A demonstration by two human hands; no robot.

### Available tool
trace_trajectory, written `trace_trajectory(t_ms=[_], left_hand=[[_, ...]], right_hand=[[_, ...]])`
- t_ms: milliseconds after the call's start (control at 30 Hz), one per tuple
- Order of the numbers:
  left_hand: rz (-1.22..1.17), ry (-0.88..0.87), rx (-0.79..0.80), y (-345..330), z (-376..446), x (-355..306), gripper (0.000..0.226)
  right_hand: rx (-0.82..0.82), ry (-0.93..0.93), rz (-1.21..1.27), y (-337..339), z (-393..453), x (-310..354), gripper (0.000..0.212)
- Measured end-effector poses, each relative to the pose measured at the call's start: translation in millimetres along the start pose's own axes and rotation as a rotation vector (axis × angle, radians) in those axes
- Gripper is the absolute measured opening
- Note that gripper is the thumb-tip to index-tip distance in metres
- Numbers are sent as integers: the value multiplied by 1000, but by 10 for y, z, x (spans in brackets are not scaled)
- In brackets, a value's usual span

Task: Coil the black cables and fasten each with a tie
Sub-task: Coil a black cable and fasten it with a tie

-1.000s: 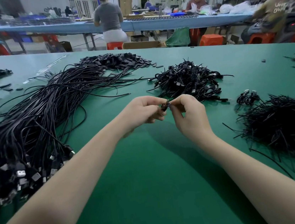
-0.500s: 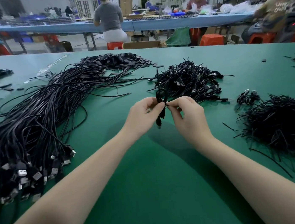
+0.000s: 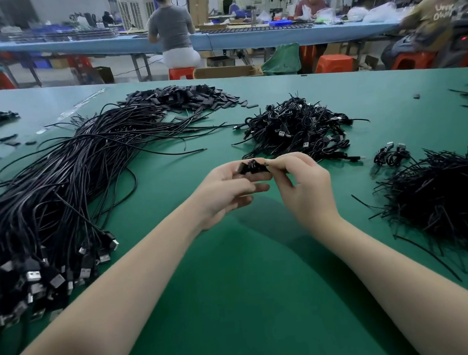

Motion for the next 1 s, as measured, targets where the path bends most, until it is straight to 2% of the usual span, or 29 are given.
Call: trace_trajectory(t_ms=[133,200,267,333,400,533,633,700,767,867,1000], left_hand=[[140,-122,-115,60,3,22,11],[197,-200,-165,95,17,3,13],[184,-235,-173,99,32,17,16],[145,-234,-138,63,36,36,8],[119,-204,-130,17,35,36,8],[-91,-86,-160,31,44,14,30],[-189,-1,-104,-6,31,34,13],[-279,85,-94,-16,38,63,18],[-356,181,-38,-25,27,79,24],[-250,156,70,25,17,97,15],[7,0,28,65,32,131,15]], right_hand=[[31,41,22,-26,-7,90,18],[34,43,41,-18,-7,124,20],[21,43,39,11,-3,142,22],[7,54,25,39,0,161,21],[-31,70,0,60,-1,174,18],[-57,116,-51,54,-28,165,18],[-110,276,-163,52,-41,205,29],[-149,310,-201,55,-35,197,28],[-142,258,-198,45,-39,161,28],[-66,134,-141,19,-52,119,40],[-41,90,-108,46,-28,108,30]])
Point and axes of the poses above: each hand's wrist, its own z-axis towards the middle knuckle, its own y-axis out of the back of the hand, x = y × z, the point moved 4 cm from there along z, towards the middle knuckle, and after that the axes turned 14 degrees about -z, right-handed, at the moved point
